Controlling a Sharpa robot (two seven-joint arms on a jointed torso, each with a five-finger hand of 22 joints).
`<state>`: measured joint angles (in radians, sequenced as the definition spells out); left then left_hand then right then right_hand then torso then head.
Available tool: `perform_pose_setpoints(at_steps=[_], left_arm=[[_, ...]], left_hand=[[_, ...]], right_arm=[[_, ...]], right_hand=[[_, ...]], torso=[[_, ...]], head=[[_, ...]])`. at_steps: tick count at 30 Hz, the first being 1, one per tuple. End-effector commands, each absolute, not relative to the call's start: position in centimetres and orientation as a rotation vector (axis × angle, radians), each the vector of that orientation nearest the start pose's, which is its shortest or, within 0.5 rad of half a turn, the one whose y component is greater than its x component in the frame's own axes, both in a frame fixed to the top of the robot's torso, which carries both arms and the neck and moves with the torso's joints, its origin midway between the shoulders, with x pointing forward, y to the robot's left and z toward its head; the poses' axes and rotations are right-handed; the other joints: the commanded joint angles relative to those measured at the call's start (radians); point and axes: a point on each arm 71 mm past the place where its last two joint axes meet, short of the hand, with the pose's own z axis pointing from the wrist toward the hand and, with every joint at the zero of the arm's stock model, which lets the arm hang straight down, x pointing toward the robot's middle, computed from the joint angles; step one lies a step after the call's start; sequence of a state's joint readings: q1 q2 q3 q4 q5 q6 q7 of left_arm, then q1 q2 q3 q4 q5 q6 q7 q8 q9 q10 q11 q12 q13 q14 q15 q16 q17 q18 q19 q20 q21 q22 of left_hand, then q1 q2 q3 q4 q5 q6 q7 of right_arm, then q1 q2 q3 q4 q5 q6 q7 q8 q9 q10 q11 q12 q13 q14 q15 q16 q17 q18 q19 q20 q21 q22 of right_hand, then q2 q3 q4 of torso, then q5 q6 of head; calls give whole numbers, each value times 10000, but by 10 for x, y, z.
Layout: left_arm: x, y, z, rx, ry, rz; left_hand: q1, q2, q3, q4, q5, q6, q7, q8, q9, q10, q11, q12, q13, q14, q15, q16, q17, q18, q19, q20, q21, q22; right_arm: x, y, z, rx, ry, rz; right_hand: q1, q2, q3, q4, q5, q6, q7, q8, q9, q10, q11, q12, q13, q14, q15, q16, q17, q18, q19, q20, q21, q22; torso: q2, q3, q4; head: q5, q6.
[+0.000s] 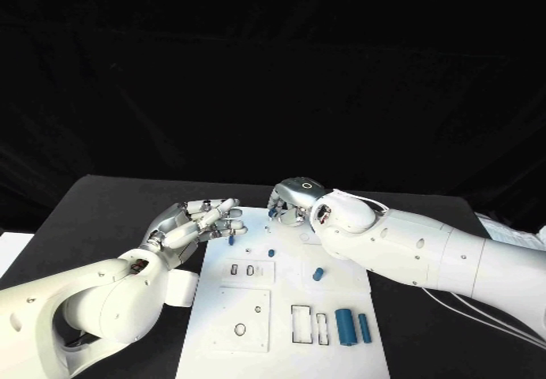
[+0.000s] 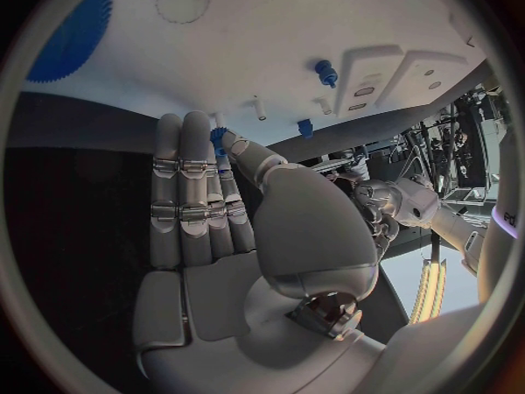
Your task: Assemble the parts on the task board
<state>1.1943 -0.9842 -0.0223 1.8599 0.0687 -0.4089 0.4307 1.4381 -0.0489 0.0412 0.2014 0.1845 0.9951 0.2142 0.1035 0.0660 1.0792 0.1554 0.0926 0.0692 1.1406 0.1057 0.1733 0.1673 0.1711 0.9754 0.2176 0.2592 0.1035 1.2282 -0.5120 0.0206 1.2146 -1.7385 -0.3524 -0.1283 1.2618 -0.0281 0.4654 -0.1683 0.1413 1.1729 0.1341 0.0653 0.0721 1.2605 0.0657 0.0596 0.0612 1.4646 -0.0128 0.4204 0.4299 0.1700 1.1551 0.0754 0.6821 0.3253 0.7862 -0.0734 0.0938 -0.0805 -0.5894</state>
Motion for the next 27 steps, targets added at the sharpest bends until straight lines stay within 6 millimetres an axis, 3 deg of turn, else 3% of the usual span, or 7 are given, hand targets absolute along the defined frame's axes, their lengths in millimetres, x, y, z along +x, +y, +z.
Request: perform_pose_setpoints(at_steps=[1,6,27], left_arm=[[423,183,-145,-11512,14048,-17131],[423,183,-144,-11513,14062,-17132],[424,185,-144,-11516,14061,-17099]], left_hand=[[-16,-4,4,-42,-46,-15,70,-61,-12,3,77,-23,-10,31,65,-39,16,118,59,45,-59,-14],[-16,-4,4,-42,-46,-15,70,-61,-12,3,77,-23,-10,31,65,-39,16,118,59,45,-59,-14],[-20,2,2,-53,-44,-6,66,-70,-10,10,76,-35,-8,39,66,-51,25,119,67,47,-68,-22]], right_arm=[[543,-110,-159,-3790,14452,5313],[544,-107,-163,-3898,14757,5279],[542,-114,-161,-3801,14605,4984]], right_hand=[[6,-77,71,-5,-26,46,18,1,13,-8,20,14,11,124,-62,44,11,115,-57,5,65,9],[-32,-154,95,67,-44,29,24,-2,12,-17,25,15,12,140,-55,85,52,115,-64,14,113,35],[-54,-255,142,184,-51,35,13,10,18,4,14,25,19,165,-61,163,126,123,-67,24,189,73]], torso=[[30,-9,29],[56,-23,56],[74,-38,34]], head=[[18,-15],[17,-29],[87,-43]])
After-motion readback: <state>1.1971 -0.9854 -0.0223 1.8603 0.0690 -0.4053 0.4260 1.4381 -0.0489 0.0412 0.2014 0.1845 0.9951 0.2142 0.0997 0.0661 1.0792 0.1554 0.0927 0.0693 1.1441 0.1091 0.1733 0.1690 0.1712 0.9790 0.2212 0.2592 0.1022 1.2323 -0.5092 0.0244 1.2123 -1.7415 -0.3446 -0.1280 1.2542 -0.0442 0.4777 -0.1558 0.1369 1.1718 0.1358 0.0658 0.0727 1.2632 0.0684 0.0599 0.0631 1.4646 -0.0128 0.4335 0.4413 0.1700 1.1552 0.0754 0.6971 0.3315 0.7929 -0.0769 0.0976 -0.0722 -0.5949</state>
